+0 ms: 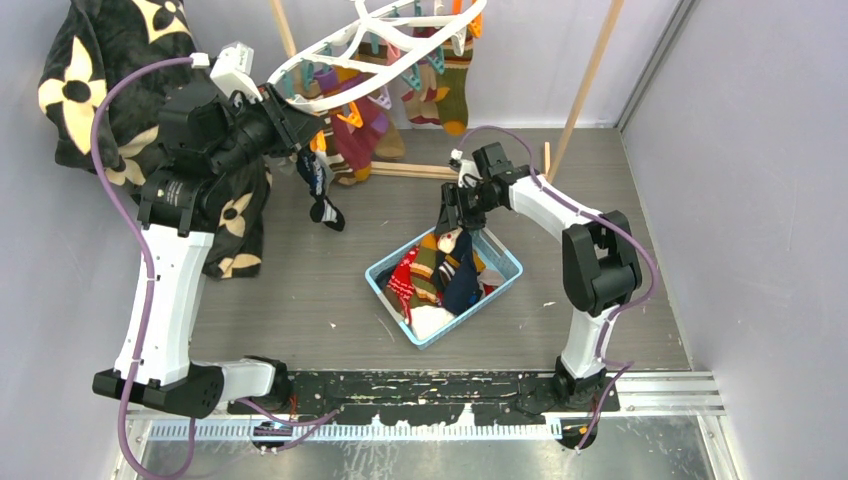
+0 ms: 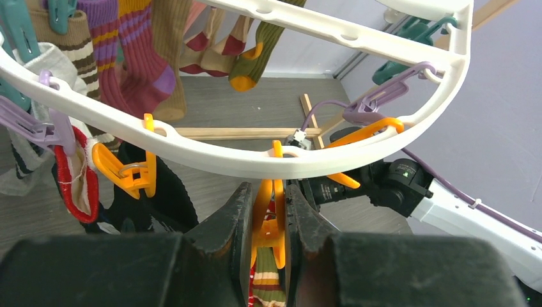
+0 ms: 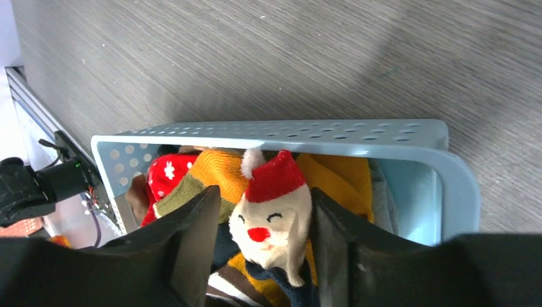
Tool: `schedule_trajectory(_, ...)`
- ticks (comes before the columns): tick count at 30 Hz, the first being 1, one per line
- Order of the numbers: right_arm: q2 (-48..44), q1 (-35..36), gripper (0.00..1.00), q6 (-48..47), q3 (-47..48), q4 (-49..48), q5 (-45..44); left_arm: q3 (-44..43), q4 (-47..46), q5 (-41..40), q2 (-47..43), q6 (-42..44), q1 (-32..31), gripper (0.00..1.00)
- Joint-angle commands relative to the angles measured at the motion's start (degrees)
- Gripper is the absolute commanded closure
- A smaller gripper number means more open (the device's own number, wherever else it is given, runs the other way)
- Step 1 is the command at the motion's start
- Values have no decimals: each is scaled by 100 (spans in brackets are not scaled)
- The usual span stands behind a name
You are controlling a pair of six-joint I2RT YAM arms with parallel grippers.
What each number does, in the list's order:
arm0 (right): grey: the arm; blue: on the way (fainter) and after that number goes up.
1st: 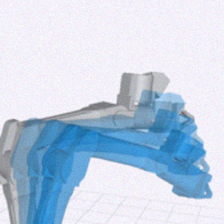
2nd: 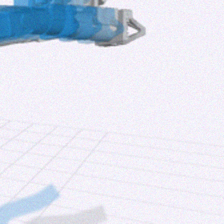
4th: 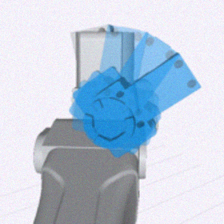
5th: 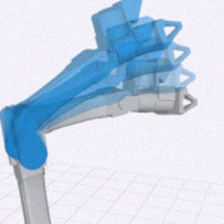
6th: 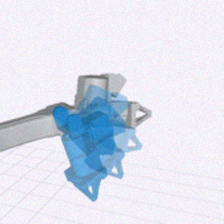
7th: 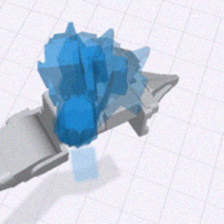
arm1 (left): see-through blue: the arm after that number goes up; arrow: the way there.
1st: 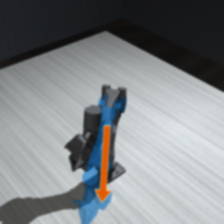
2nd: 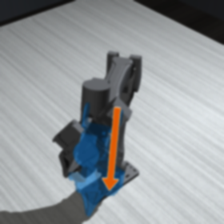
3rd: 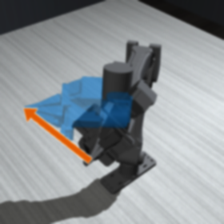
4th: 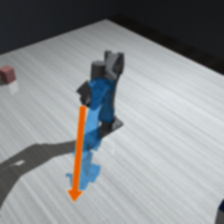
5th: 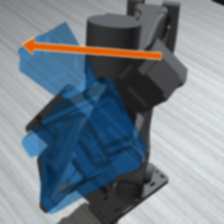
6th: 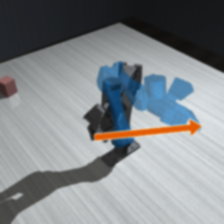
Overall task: Clip the socks to the hanger
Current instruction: Pick up the sock from the bin.
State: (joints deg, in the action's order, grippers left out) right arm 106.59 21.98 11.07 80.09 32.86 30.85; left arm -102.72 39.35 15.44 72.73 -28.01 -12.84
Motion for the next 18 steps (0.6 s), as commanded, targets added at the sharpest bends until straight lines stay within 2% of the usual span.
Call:
schedule_trajectory(1,-58,-18,47,87,413,-181,450,21,185,-67,-154,103,26,88)
schedule_trajectory(4,-158,-23,59,121,387,-183,474,14,184,-76,-140,105,27,88)
schedule_trajectory(9,-374,-27,70,68,314,-136,363,52,183,-90,-132,108,27,88)
schedule_trajectory(12,-447,-19,81,66,325,-111,259,43,167,-144,-127,112,27,88)
schedule_trajectory(16,-852,-11,90,205,216,-499,53,-56,189,-289,-60,121,25,88)
schedule_trajectory(18,-1256,11,93,234,43,-996,-103,-161,231,-404,-11,121,27,88)
